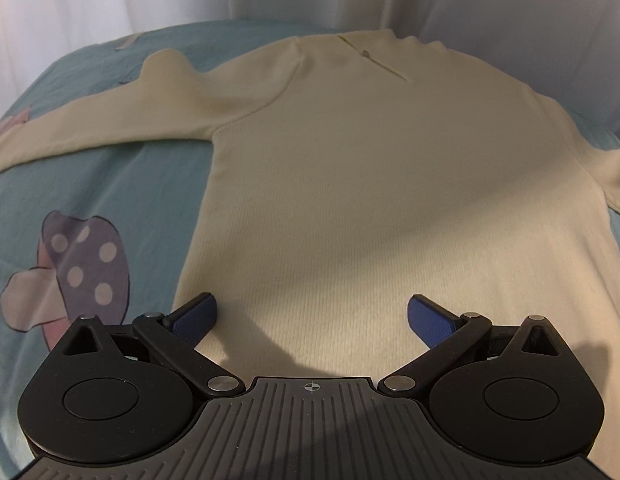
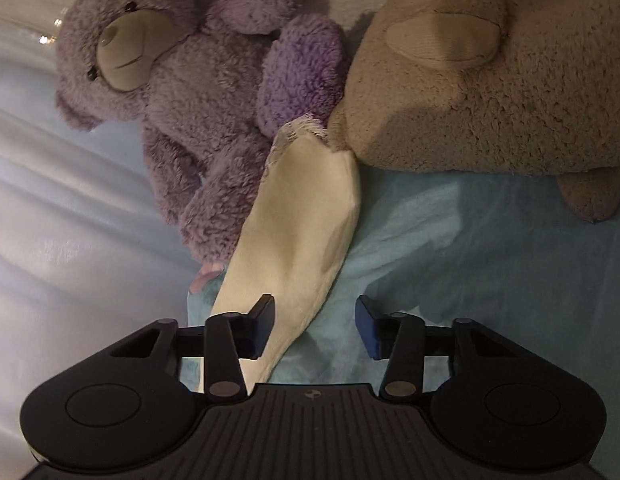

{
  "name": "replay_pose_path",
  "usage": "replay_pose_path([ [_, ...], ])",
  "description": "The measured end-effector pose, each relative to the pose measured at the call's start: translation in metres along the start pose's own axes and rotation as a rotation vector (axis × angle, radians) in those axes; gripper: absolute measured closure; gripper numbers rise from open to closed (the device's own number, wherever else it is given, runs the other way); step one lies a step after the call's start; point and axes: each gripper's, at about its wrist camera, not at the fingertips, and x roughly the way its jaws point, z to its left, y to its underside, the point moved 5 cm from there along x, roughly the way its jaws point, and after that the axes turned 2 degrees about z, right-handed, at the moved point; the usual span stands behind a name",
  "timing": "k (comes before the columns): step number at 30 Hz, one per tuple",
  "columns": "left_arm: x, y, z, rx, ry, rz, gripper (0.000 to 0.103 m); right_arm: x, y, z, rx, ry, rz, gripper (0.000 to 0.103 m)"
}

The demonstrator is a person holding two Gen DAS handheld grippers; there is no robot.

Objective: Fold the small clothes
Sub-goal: 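Grasp the sleeve cuff near the teddy bears with the right gripper, fold it across the body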

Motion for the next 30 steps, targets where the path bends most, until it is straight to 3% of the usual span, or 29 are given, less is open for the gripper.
replay_pose_path([
  [3,0.005,-0.005,-0.002,0.018,-0.006,0.014,0.0,0.012,-0.005,-0.006,0.051,0.0,-0.032,0.083],
  [8,0.006,-0.007,-0.003,0.047,0.004,0.022,0.0,0.026,-0.012,-0.007,0.108,-0.027,-0.053,0.085],
  [10,0.006,-0.007,-0.002,0.055,0.011,0.025,0.0,0.03,-0.013,-0.005,0.099,-0.012,-0.062,0.09],
  [11,0.006,-0.008,-0.002,0.057,0.013,0.024,0.0,0.031,-0.013,-0.001,0.068,0.017,-0.064,0.097],
  [14,0.007,-0.01,-0.001,0.059,0.017,0.031,0.0,0.028,-0.013,0.029,-0.149,0.153,-0.095,0.097],
  [16,0.007,-0.011,-0.001,0.058,0.023,0.04,0.0,0.018,0.003,0.058,-0.307,0.161,-0.134,0.097],
  [19,0.007,-0.011,0.001,0.053,0.03,0.021,0.0,0.0,0.052,0.112,-0.505,0.033,-0.107,0.097],
  [21,0.006,-0.008,0.002,0.064,0.038,-0.026,0.0,-0.016,0.107,0.154,-0.662,-0.124,-0.038,0.097],
  [24,0.004,-0.013,0.005,0.035,0.083,-0.035,0.0,-0.029,0.203,0.203,-0.865,-0.339,0.132,0.093],
  [25,0.002,-0.019,0.007,-0.006,0.124,-0.037,0.0,-0.03,0.23,0.208,-0.911,-0.368,0.191,0.092],
  [27,-0.001,-0.035,0.011,-0.114,0.266,-0.042,0.001,-0.024,0.291,0.205,-0.98,-0.391,0.369,0.068],
  [29,-0.001,-0.052,0.007,-0.154,0.393,-0.037,0.012,-0.02,0.327,0.189,-0.988,-0.371,0.491,0.068],
  [30,0.001,-0.061,0.002,-0.149,0.436,-0.034,0.014,-0.02,0.334,0.182,-0.98,-0.358,0.511,0.068],
])
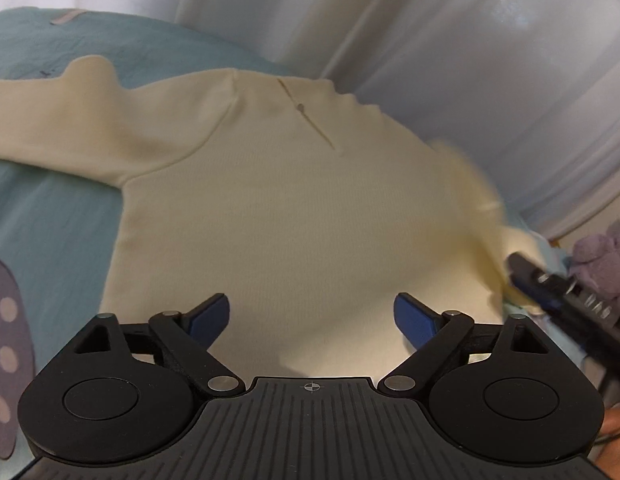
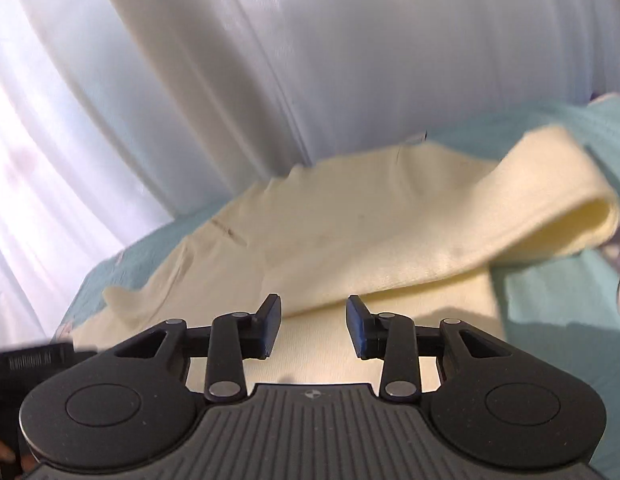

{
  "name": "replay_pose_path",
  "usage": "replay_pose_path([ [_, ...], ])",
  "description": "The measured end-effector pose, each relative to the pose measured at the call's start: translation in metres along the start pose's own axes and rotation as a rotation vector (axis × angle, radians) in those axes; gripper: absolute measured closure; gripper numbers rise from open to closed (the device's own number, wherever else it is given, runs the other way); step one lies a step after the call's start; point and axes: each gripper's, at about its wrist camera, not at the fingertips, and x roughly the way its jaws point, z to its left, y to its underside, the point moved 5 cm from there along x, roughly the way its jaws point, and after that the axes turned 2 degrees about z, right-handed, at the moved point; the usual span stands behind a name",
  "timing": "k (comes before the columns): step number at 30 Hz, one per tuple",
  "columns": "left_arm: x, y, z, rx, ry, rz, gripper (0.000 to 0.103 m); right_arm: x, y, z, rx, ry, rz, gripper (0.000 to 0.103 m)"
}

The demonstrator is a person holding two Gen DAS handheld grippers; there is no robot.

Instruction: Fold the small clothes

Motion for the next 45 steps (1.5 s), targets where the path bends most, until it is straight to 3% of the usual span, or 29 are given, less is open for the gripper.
replay_pose_path([
  [3,0.016,-0.018,-0.013,0.052,0.083,0.013,0.016,-0.011,0.012,-0.006,0.047,0.024,-0.003,0.068],
  [5,0.03,-0.026,-0.02,0.069,0.122,0.043,0.024,-0.025,0.016,-0.013,0.081,0.048,-0.018,0.068],
  [9,0.065,-0.038,-0.031,0.036,0.234,0.133,0.034,-0.05,0.027,-0.022,0.144,0.107,-0.038,0.064],
  [13,0.092,-0.047,-0.037,-0.02,0.291,0.195,0.035,-0.066,0.033,-0.032,0.2,0.167,-0.07,0.058],
  [17,0.11,-0.053,-0.043,-0.058,0.345,0.221,0.044,-0.08,0.039,-0.038,0.234,0.196,-0.077,0.056],
  [18,0.114,-0.053,-0.043,-0.066,0.353,0.219,0.048,-0.081,0.04,-0.039,0.233,0.204,-0.075,0.056],
  [19,0.12,-0.054,-0.043,-0.076,0.352,0.223,0.062,-0.083,0.041,-0.04,0.231,0.207,-0.073,0.056],
  [20,0.125,-0.054,-0.043,-0.084,0.344,0.228,0.082,-0.082,0.04,-0.041,0.229,0.21,-0.071,0.056],
  [21,0.13,-0.052,-0.042,-0.093,0.332,0.233,0.092,-0.08,0.04,-0.041,0.225,0.213,-0.067,0.056],
  [25,0.125,-0.056,-0.04,-0.091,0.295,0.186,0.094,-0.08,0.035,-0.045,0.222,0.21,-0.068,0.056],
  [28,0.096,-0.07,-0.044,-0.017,0.252,0.075,0.094,-0.082,0.027,-0.049,0.212,0.222,-0.089,0.055],
  [30,0.07,-0.085,-0.037,0.044,0.189,-0.009,0.094,-0.082,0.021,-0.053,0.208,0.226,-0.102,0.051],
  [32,0.053,-0.097,-0.02,0.094,0.075,-0.084,0.094,-0.078,0.017,-0.056,0.206,0.228,-0.098,0.051],
  [34,0.048,-0.104,0.005,0.101,-0.025,-0.093,0.094,-0.071,0.014,-0.058,0.201,0.228,-0.084,0.051],
  [36,0.049,-0.104,0.027,0.083,-0.077,-0.078,0.094,-0.064,0.01,-0.059,0.196,0.228,-0.071,0.051],
  [40,0.047,-0.102,0.055,0.047,-0.11,-0.087,0.094,-0.054,0.0,-0.057,0.178,0.224,-0.065,0.051],
  [45,0.037,-0.106,0.056,0.068,-0.107,-0.151,0.094,-0.04,-0.008,-0.052,0.138,0.23,-0.052,0.051],
])
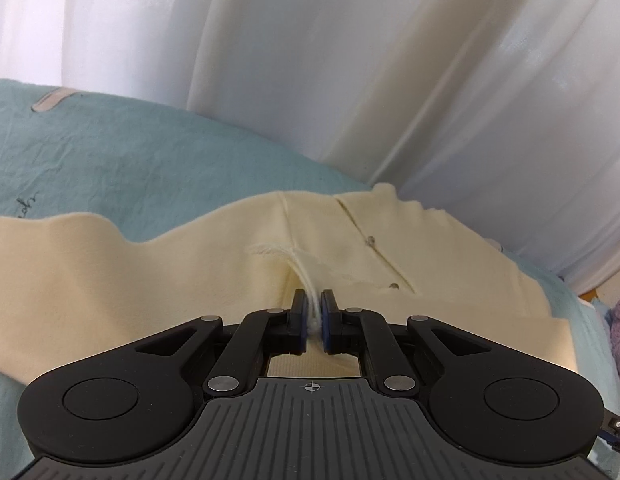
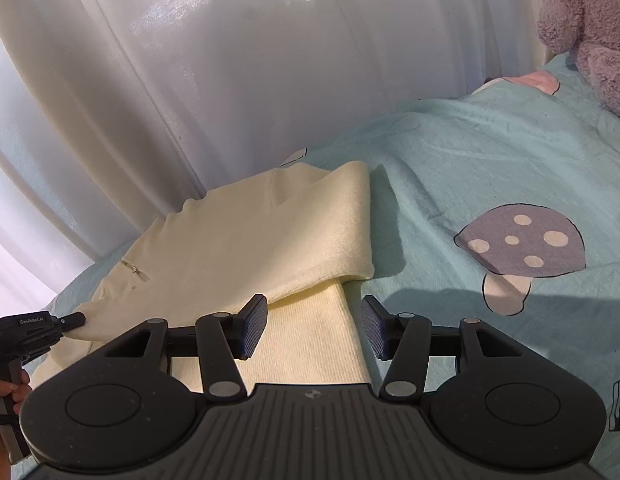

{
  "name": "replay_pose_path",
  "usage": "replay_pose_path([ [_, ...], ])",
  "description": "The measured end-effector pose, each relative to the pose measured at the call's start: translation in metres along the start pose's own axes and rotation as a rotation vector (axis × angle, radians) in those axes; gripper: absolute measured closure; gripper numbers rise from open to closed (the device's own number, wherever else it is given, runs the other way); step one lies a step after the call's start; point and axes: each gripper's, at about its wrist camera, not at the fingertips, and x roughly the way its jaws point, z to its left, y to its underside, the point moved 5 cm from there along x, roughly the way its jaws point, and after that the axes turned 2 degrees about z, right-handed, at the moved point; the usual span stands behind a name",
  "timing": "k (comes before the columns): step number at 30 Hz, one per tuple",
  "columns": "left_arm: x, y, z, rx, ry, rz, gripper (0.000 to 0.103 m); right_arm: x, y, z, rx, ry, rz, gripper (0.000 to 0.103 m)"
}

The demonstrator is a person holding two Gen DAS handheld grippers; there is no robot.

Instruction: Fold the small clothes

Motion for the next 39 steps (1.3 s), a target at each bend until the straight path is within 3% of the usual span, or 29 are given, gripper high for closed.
replay_pose_path([
  [6,-0.012,-0.011,-0.005,0.099,-0.096,-0.13,0.094,0.018,-0.011,-0.002,-0.02,0.041,-0.009,0.051],
  [10,0.001,-0.008,0.007,0.058,-0.118,-0.08,0.094,0.032,-0.023,-0.004,-0.037,0.073,-0.006,0.054],
  [16,0.006,-0.007,0.011,0.041,-0.111,-0.075,0.094,0.061,-0.045,0.0,-0.083,0.107,-0.004,0.056],
  [19,0.005,-0.007,0.01,0.043,-0.111,-0.078,0.094,0.079,-0.051,0.002,-0.087,0.111,0.024,0.074],
  [21,0.003,-0.007,0.009,0.044,-0.102,-0.087,0.094,0.084,-0.052,0.006,-0.121,0.115,0.014,0.092],
  [22,0.003,-0.007,0.009,0.045,-0.097,-0.094,0.094,0.084,-0.053,0.011,-0.162,0.128,-0.006,0.095],
  [25,-0.001,-0.009,0.008,0.047,-0.082,-0.129,0.094,0.083,-0.053,0.018,-0.238,0.176,-0.061,0.095],
  [30,0.003,-0.009,0.006,0.09,-0.127,-0.148,0.094,0.095,-0.044,0.021,-0.312,0.218,-0.031,0.094],
  [33,0.008,-0.006,0.008,0.106,-0.159,-0.132,0.094,0.089,-0.043,0.029,-0.361,0.24,-0.024,0.088],
  [39,0.007,-0.004,0.016,0.088,-0.19,-0.144,0.094,0.065,-0.033,0.051,-0.428,0.186,-0.094,0.086],
])
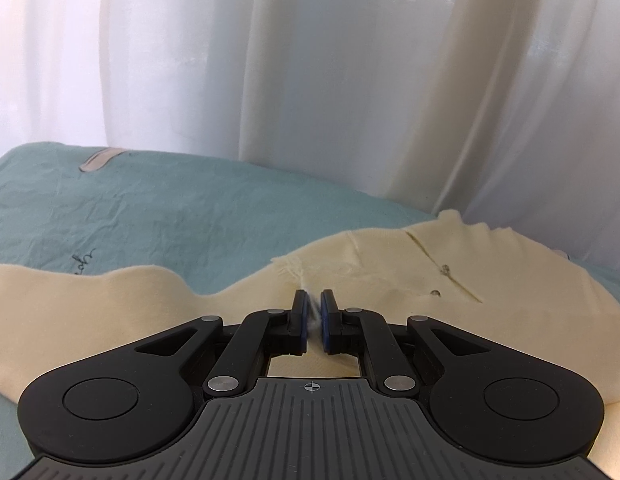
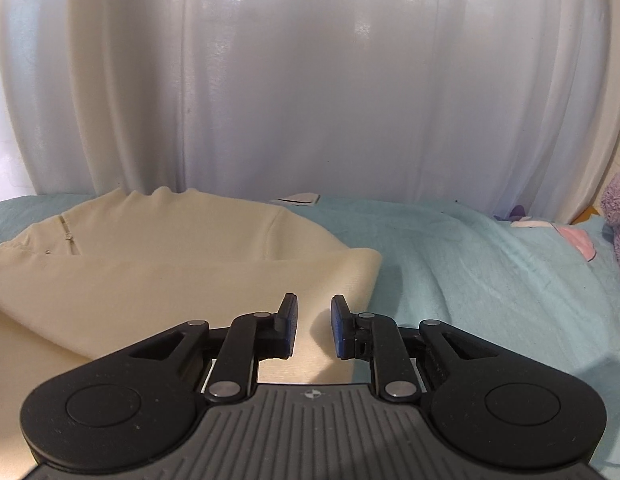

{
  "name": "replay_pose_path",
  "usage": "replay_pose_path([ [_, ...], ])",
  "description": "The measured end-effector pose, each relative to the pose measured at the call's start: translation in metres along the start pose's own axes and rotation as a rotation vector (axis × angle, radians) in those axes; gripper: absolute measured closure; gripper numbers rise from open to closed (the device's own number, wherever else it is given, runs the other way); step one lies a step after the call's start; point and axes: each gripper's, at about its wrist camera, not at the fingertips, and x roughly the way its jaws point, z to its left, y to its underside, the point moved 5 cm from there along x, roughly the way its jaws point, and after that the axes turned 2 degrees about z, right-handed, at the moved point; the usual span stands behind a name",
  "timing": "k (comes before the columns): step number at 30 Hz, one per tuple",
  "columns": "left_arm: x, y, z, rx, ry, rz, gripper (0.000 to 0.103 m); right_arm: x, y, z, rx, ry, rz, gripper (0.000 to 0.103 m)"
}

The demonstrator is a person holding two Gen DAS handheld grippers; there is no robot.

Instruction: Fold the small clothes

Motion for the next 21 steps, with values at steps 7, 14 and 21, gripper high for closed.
replay_pose_path([
  [7,0.005,0.005,-0.002,0.022,-0.027,0.019,0.094,0.006,0.01,0.028,-0.08,-0.044,0.021,0.086],
  [14,0.007,0.007,0.004,-0.007,-0.041,0.032,0.094,0.012,0.019,0.041,-0.1,-0.066,0.047,0.085],
  [21,-0.002,0.007,0.03,-0.167,-0.046,0.044,0.06,0.013,0.022,0.04,-0.095,-0.058,0.033,0.083],
])
